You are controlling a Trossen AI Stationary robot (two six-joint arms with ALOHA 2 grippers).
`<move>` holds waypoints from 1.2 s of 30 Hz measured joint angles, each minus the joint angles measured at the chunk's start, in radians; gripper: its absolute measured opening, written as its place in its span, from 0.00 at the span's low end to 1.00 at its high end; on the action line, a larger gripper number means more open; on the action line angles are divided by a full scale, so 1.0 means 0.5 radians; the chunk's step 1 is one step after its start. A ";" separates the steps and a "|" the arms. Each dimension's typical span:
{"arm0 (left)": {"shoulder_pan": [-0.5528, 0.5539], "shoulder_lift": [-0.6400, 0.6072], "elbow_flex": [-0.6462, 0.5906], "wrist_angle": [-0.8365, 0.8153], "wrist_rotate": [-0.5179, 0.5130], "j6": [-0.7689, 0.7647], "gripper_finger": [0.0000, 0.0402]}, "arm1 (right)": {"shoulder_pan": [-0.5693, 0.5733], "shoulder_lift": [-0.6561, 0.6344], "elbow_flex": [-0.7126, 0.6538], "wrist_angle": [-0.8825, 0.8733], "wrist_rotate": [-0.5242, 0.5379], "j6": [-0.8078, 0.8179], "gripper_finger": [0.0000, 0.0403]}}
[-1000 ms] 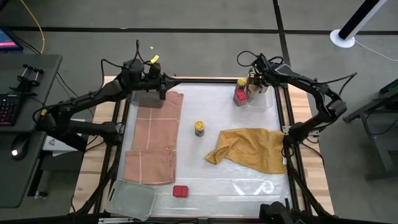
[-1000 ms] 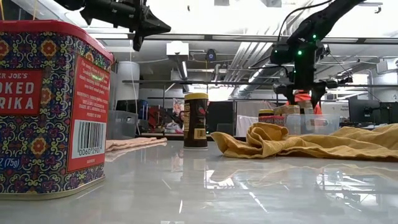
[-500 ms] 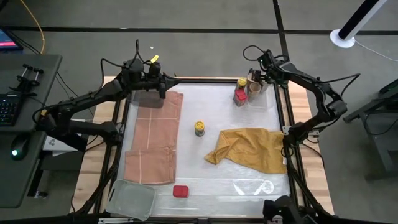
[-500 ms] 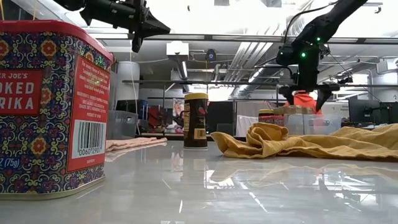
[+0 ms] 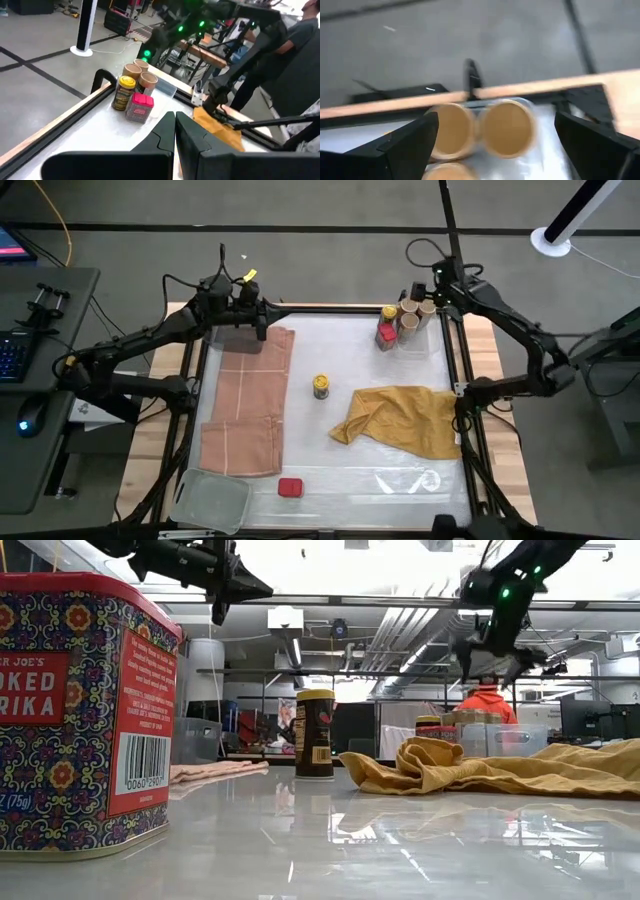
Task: Sort spices by type
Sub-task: Put the bottom yellow seasoning bottle into the black bin
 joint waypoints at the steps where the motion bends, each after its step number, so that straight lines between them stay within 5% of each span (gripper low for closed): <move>1: -0.007 0.000 0.000 -0.004 0.000 0.049 0.00 | 0.012 -0.039 0.001 0.029 -0.059 0.000 0.98; 5: -0.102 0.020 0.000 0.011 -0.001 0.281 0.07 | 0.105 -0.153 0.001 0.147 -0.258 0.000 0.98; 10: -0.280 0.110 0.113 -0.125 0.007 0.439 0.31 | 0.282 -0.204 0.001 0.223 -0.303 0.000 0.98; 19: -0.513 0.605 0.906 -1.123 -0.014 0.939 0.67 | 0.450 -0.205 0.001 0.220 -0.405 -0.063 0.98; 25: -0.668 0.968 1.152 -1.425 -0.117 1.085 0.74 | 0.450 -0.205 0.001 0.217 -0.567 -0.106 0.98; 36: -0.970 1.364 1.154 -1.378 -0.478 1.483 0.76 | 0.450 -0.205 0.001 0.149 -0.585 -0.209 0.98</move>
